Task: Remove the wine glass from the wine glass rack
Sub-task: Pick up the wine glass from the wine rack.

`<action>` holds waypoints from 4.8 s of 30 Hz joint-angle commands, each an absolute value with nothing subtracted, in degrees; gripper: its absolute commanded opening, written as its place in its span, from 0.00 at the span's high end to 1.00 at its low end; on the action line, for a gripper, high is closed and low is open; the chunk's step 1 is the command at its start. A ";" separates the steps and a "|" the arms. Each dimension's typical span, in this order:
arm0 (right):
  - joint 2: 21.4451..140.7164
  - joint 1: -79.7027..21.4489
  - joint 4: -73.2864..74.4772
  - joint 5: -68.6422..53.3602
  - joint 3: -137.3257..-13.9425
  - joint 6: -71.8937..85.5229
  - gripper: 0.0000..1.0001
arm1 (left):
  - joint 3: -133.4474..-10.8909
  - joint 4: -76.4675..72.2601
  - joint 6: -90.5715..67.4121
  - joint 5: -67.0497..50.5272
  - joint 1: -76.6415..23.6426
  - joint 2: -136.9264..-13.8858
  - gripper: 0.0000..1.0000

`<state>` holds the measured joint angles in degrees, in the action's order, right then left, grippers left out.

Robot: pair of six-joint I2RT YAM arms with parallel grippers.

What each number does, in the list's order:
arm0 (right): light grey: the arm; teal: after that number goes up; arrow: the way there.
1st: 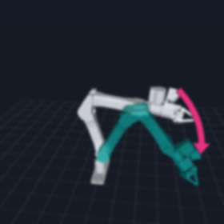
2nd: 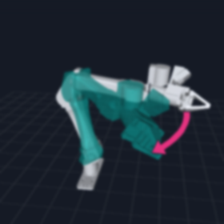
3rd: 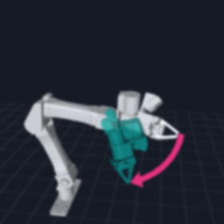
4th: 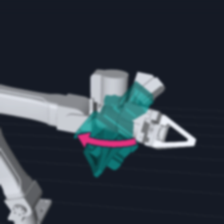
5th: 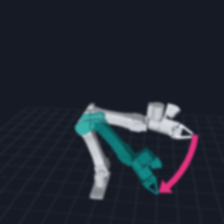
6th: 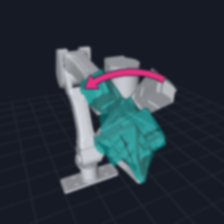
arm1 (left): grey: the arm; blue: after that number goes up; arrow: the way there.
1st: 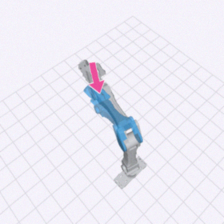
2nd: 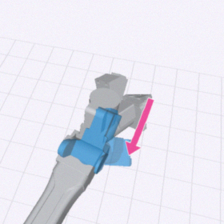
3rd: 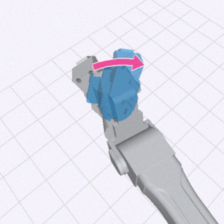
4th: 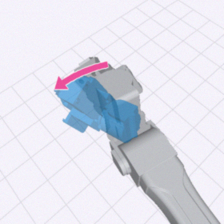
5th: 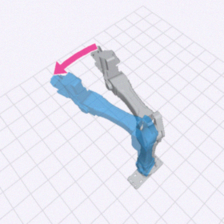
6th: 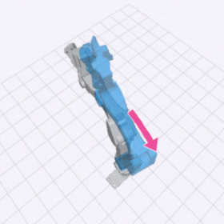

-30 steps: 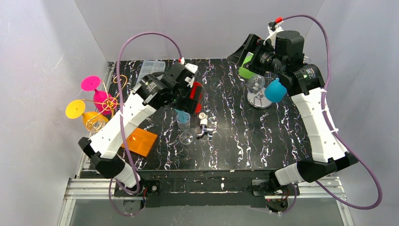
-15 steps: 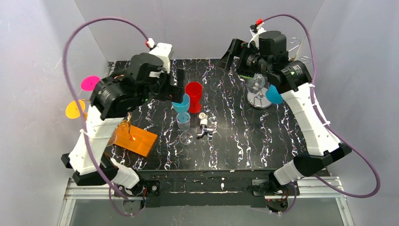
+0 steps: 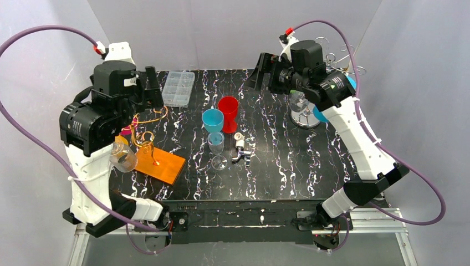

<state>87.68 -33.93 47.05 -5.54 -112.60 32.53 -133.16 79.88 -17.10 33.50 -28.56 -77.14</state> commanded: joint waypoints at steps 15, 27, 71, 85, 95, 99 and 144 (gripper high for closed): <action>86.53 -36.74 49.53 -9.44 -105.92 25.38 0.02 | -128.66 75.00 -15.87 22.93 6.90 -81.67 0.02; 84.07 -36.74 45.90 -11.31 -97.87 25.01 0.02 | -128.50 73.30 -16.51 20.57 10.77 -88.03 0.02; 86.40 -39.15 44.86 -10.46 -95.45 23.05 0.02 | -122.38 69.00 -15.69 12.04 16.80 -88.84 0.20; 86.44 -39.55 44.77 -10.12 -95.18 22.94 0.02 | -120.36 69.54 -16.00 14.47 16.79 -85.29 0.09; 86.66 -39.86 44.65 -10.14 -95.09 22.86 0.02 | -119.76 69.39 -16.02 16.18 16.79 -84.33 0.04; 86.83 -39.90 44.58 -10.19 -95.05 22.79 0.02 | -118.84 68.56 -15.91 15.41 16.79 -84.82 0.02; 87.43 -40.73 44.74 -9.05 -95.18 22.06 0.02 | -122.98 67.38 -15.89 8.28 16.85 -87.89 0.53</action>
<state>86.85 -40.27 46.46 -9.32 -94.96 22.52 -121.14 66.37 -16.80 9.82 16.75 -90.80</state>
